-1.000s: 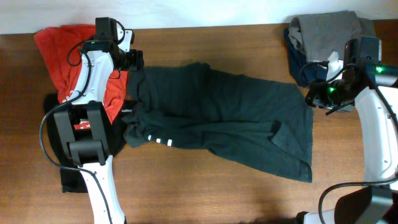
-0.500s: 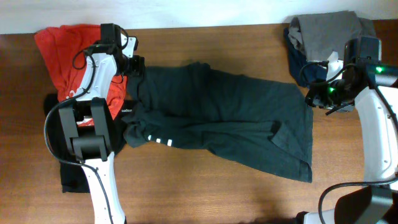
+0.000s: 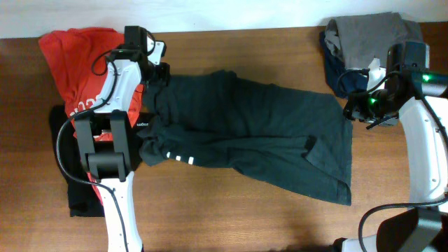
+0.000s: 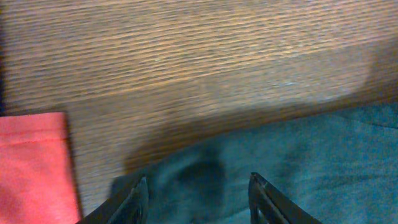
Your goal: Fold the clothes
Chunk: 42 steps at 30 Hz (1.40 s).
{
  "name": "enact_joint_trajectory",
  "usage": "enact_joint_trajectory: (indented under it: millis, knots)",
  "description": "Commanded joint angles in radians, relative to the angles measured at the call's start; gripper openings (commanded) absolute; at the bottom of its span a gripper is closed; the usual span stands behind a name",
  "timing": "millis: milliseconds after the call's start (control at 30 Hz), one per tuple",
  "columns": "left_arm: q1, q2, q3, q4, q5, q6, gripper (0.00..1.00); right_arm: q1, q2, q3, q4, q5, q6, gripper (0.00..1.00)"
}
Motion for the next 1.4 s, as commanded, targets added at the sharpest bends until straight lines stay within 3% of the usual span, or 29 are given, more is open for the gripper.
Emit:
enact_joint_trajectory:
  millis: [0,133,300,333,433,700,833,1100,1367]
  knots:
    - [-0.006,0.056,0.010,-0.005,0.017,0.008,0.52,-0.007,0.005,0.015,-0.002,-0.001,0.000,0.55]
    - [-0.005,0.076,0.010,-0.005,0.014,0.008,0.48,-0.007,0.005,0.015,-0.002,0.002,0.000,0.55]
    - [-0.005,0.076,0.010,0.011,0.014,0.008,0.18,-0.007,0.005,0.015,0.003,0.002,0.000,0.55]
    - [-0.005,0.074,0.011,0.016,0.014,0.008,0.08,-0.007,0.005,0.015,0.004,0.002,0.000,0.55]
    - [-0.005,0.074,0.048,0.006,0.014,0.008,0.01,-0.007,0.005,0.015,0.013,0.002,0.000,0.55]
    - [-0.005,0.072,0.389,-0.236,0.014,0.005,0.01,-0.008,0.029,0.010,0.093,0.002,0.000,0.55]
    - [-0.005,0.072,0.562,-0.385,0.013,0.005,0.01,-0.008,0.169,0.010,0.167,0.001,-0.014,0.55]
    - [-0.005,0.072,0.605,-0.502,-0.135,0.006,0.01,-0.008,0.438,0.010,0.363,-0.010,0.005,0.55]
    - [-0.005,0.072,0.604,-0.527,-0.185,0.005,0.01,-0.005,0.550,0.010,0.527,-0.005,0.012,0.54]
